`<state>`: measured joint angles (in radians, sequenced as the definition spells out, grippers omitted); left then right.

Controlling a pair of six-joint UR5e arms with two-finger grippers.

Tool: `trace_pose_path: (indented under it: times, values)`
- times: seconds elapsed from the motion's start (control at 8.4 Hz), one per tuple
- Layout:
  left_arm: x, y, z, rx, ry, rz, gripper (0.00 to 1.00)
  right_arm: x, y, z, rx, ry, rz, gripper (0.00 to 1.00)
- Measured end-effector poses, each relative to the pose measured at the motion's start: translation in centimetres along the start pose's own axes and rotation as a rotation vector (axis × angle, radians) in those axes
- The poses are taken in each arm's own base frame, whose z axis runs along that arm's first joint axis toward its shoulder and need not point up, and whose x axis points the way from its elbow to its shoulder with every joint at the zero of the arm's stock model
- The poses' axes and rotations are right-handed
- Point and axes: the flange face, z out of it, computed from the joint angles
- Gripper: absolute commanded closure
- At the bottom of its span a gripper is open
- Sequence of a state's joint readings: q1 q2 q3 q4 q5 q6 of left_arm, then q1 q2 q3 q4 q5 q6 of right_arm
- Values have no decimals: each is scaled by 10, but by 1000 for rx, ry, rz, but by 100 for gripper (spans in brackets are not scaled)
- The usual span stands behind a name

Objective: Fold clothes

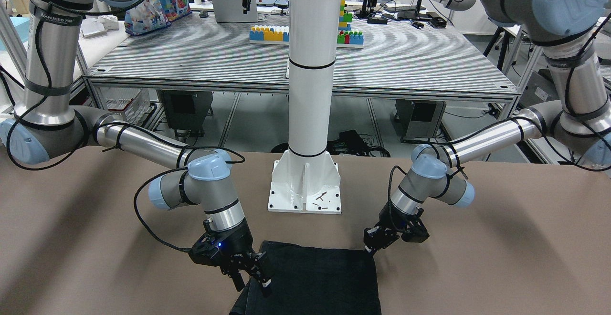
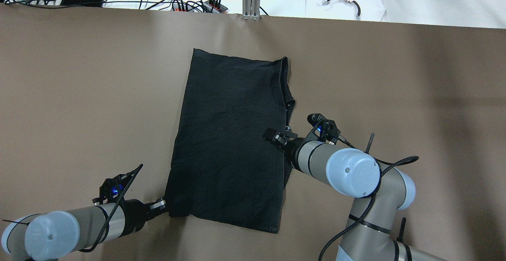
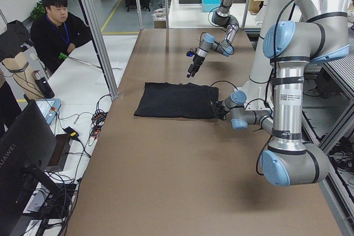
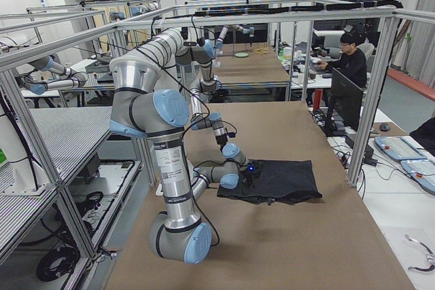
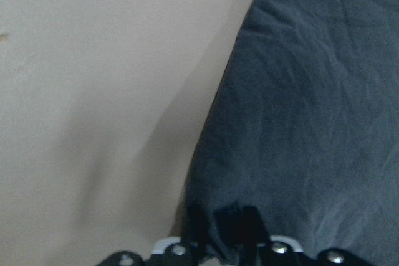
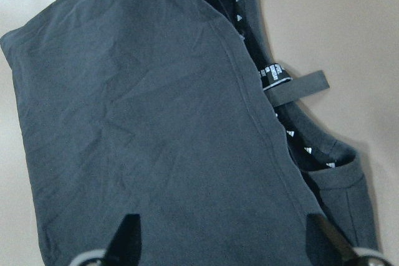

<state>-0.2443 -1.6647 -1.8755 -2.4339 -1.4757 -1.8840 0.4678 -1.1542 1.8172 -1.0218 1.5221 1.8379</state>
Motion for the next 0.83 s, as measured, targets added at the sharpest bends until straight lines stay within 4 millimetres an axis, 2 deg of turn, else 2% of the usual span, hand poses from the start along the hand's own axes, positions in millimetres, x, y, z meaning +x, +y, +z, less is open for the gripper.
trace_pose_path:
  times: [0.12, 0.48, 0.6, 0.83]
  values:
    - [2, 0, 0, -1, 5, 0, 100, 6, 14, 5, 4, 11, -6, 11]
    - [6, 0, 1, 11, 13, -2, 100, 65, 42, 22, 17, 113, 33, 12]
    - [6, 0, 1, 14, 14, -2, 100, 75, 49, 26, 16, 135, 42, 17]
    - [7, -1, 1, 23, 18, -3, 100, 81, 62, 31, 17, 159, 74, 20]
